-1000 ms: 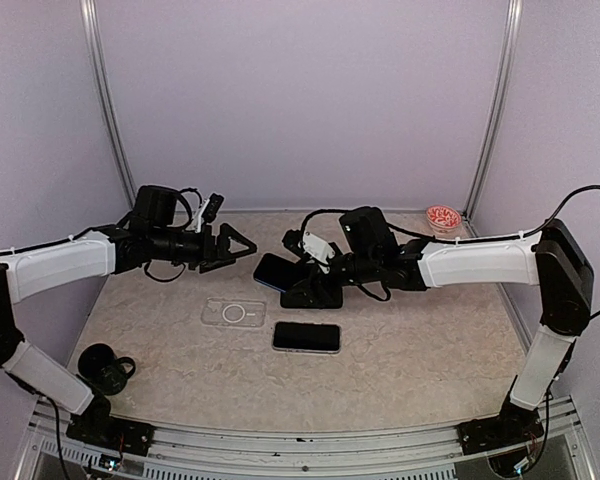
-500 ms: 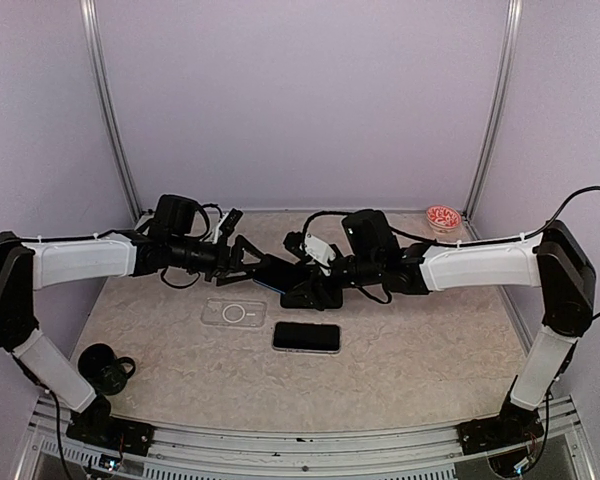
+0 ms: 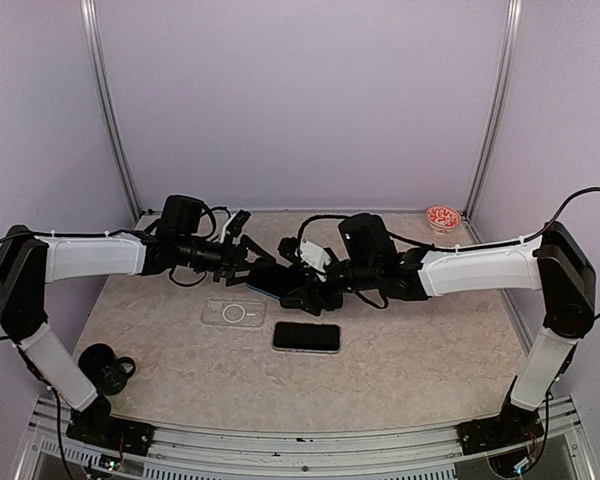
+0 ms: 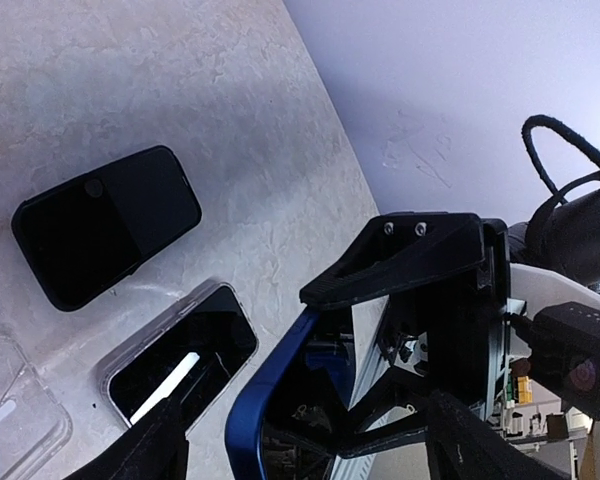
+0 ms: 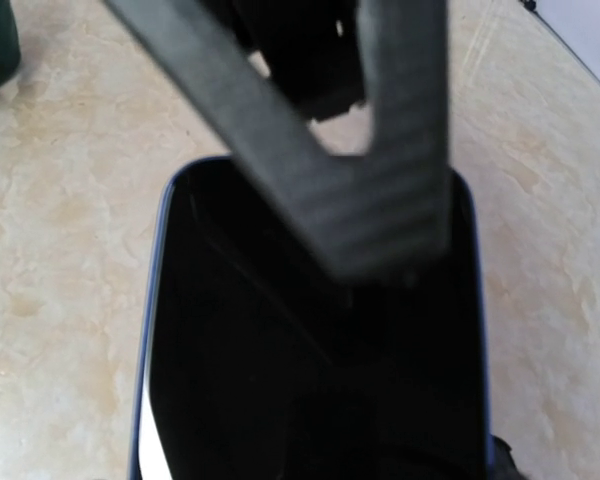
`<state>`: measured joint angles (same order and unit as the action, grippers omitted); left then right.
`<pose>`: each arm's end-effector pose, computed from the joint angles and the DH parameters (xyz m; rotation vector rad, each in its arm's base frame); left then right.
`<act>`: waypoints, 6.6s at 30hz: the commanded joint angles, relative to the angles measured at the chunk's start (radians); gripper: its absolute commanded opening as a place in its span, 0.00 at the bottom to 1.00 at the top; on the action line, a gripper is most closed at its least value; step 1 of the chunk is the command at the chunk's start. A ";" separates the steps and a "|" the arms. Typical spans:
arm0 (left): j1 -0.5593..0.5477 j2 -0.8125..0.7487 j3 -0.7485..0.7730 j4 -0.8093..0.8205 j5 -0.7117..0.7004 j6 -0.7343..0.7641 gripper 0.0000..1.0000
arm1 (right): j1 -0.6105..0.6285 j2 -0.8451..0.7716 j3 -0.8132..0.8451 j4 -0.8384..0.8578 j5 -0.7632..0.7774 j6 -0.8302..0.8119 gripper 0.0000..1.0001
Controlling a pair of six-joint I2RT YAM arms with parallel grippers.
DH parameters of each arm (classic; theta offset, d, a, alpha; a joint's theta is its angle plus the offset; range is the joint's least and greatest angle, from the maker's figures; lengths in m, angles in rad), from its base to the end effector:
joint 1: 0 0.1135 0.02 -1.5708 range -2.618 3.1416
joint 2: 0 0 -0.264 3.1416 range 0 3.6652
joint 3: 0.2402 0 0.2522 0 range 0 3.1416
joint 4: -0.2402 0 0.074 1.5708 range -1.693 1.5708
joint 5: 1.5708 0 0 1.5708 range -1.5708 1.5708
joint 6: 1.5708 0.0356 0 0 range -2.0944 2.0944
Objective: Put the phone into the phone case
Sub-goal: Pass from the right arm to the left, then pass from the left arm to the right
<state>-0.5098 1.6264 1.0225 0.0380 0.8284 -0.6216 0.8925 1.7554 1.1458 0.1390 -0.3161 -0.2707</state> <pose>0.2954 -0.1952 0.2348 0.4195 2.2903 -1.5066 0.2422 0.3182 0.2331 -1.3132 1.6272 0.7062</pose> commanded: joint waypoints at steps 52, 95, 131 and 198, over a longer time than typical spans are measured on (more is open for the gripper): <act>0.027 -0.383 -0.297 0.578 -0.049 -0.126 0.00 | -0.196 -0.249 -0.168 0.378 -0.441 0.631 0.95; -0.104 -0.304 -0.296 0.800 -0.205 -0.118 0.00 | -0.097 -0.008 -0.085 0.785 -0.575 1.189 0.75; -0.069 -0.310 -0.297 0.708 -0.202 -0.104 0.00 | -0.131 -0.055 -0.081 0.734 -0.626 1.124 0.41; -0.032 -0.308 -0.340 0.705 -0.218 -0.128 0.51 | -0.136 0.041 -0.037 0.732 -0.676 1.203 0.00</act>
<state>-0.5747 1.3510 0.6952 0.7662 0.6651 -0.7643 0.7509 1.8019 1.0821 0.8757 -0.9508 0.9222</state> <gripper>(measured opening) 0.371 0.045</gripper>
